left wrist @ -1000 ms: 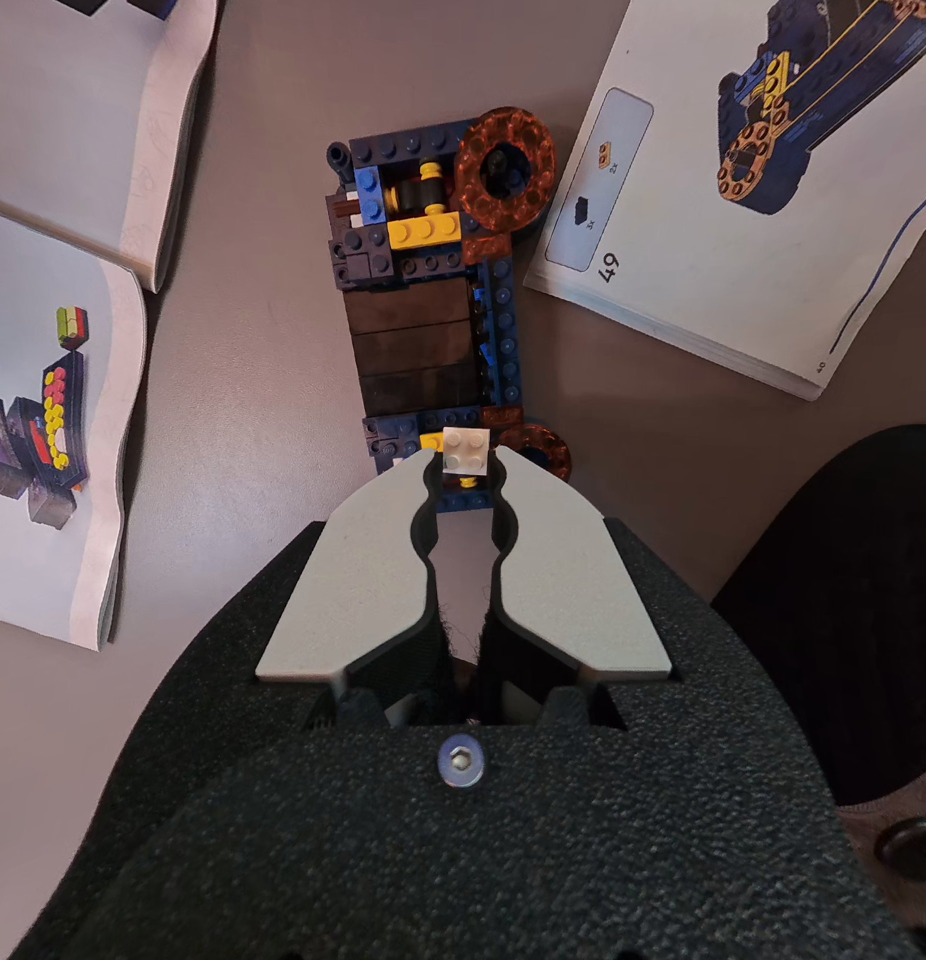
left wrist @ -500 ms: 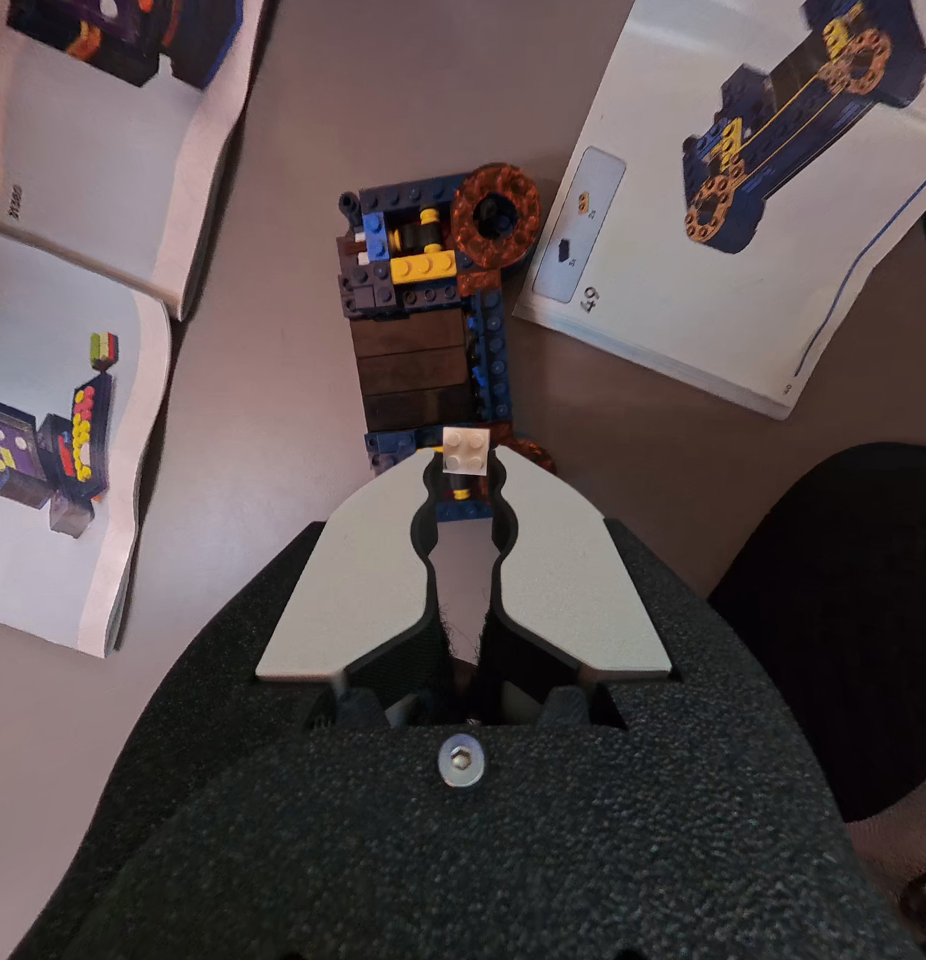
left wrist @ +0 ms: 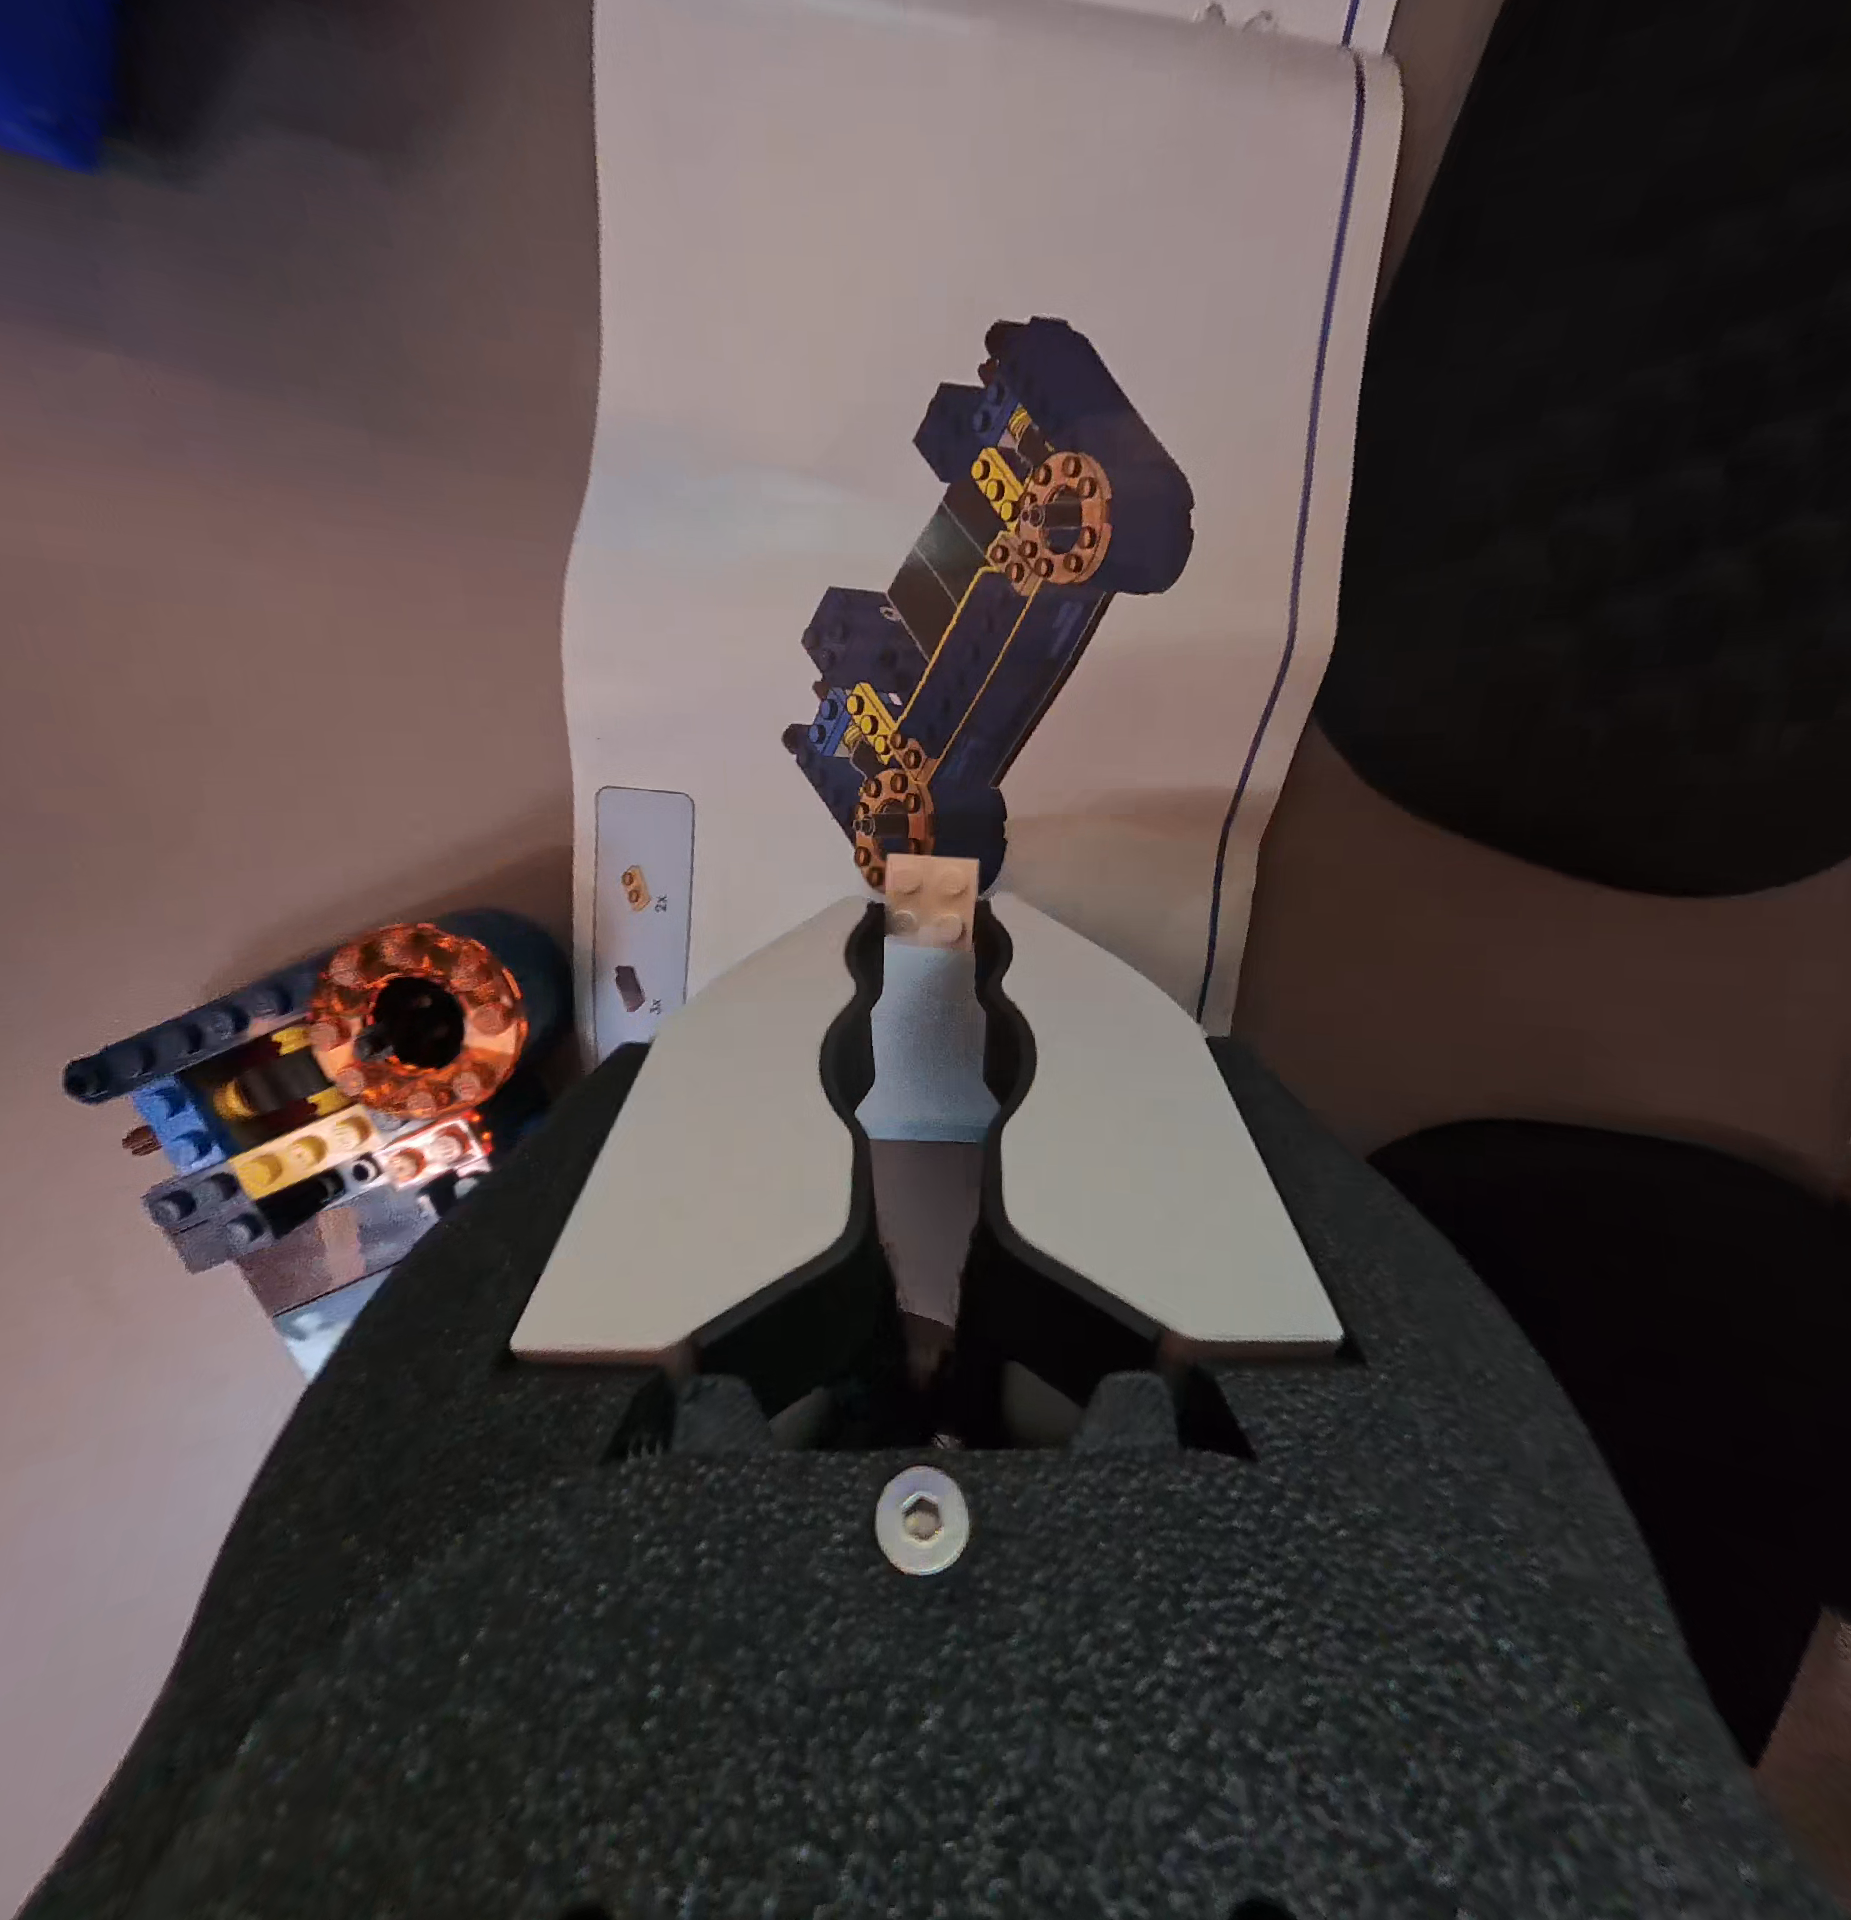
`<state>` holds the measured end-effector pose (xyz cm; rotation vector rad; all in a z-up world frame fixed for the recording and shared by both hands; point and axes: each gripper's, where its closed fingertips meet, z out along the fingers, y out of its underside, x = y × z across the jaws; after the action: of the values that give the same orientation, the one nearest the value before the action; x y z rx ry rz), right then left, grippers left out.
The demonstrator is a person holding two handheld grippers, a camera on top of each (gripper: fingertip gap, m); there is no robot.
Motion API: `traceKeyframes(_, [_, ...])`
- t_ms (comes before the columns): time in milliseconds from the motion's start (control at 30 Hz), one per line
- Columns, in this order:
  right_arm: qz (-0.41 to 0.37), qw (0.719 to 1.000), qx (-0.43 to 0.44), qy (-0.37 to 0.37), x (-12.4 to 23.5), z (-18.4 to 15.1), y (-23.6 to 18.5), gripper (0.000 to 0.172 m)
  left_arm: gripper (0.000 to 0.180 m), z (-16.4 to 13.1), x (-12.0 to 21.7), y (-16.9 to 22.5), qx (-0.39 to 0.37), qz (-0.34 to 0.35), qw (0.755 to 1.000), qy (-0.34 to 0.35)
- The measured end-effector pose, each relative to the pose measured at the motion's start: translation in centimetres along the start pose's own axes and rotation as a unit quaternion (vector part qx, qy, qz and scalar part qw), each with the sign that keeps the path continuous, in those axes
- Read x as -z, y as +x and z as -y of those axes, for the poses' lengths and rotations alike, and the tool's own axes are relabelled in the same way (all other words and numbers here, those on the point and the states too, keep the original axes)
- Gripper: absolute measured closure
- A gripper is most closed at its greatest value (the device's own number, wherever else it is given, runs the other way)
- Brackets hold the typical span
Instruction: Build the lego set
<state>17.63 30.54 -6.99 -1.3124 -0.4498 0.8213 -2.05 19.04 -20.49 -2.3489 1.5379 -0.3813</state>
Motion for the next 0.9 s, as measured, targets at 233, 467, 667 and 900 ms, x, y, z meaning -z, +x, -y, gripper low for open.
traceKeyframes(233, [0.044, 0.997, -0.014, -0.059, -0.9, -1.7, -1.1, 0.152, 0.135, 0.1, 0.0, 0.2, 0.017, 0.001, 0.999, 0.03])
traceKeyframes(467, [0.064, 0.914, 0.061, -0.397, -5.0, -2.9, 0.4, 0.137, 0.136, 2.8, 2.3, -1.7, 0.05, 0.094, 0.974, 0.202])
traceKeyframes(667, [0.138, 0.736, 0.223, -0.624, -9.8, -2.9, 6.0, 0.131, 0.135, 4.5, 8.4, -3.4, 0.02, 0.223, 0.88, 0.419])
traceKeyframes(900, [0.207, 0.644, 0.243, -0.696, -16.0, -7.9, 14.2, 0.143, 0.138, 3.0, 8.7, -5.1, -0.014, 0.317, 0.853, 0.415])
